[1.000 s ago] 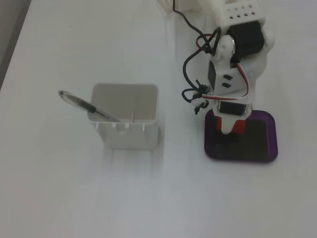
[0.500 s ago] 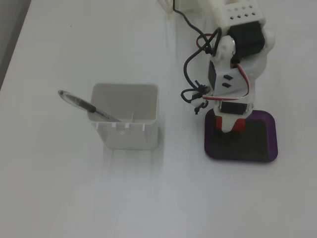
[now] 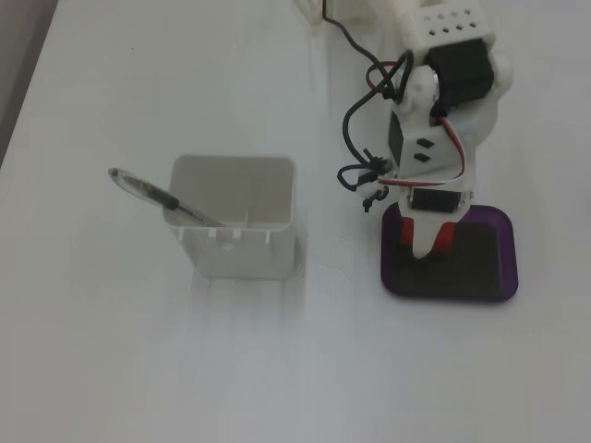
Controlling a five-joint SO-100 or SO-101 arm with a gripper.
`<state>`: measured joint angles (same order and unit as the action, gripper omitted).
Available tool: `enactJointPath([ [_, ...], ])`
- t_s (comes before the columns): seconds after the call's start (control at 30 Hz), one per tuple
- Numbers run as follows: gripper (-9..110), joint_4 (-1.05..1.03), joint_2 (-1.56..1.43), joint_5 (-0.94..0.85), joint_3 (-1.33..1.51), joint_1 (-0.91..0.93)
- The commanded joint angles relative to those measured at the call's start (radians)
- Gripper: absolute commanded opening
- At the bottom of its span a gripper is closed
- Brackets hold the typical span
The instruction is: Pick up the red cube and place it in the box.
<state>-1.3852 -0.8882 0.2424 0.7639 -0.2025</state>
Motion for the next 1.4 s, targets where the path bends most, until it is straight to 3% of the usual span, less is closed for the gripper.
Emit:
enactJointPath([
  [0.0,19,-0.041,-0.026,-0.003,-0.046,0.0],
  [0.33,19,-0.305,-0.261,-0.003,-0.236,-0.006],
  [0.47,19,-0.318,-0.479,-0.005,-0.181,-0.003],
  [0.7,19,-0.316,-0.913,-0.009,0.187,-0.003],
  [1.0,19,-0.296,-1.419,-0.153,0.776,0.003],
  [1.2,19,-0.146,-1.692,-0.152,1.131,0.008],
  [1.37,19,0.103,-1.888,-0.161,1.424,0.175],
])
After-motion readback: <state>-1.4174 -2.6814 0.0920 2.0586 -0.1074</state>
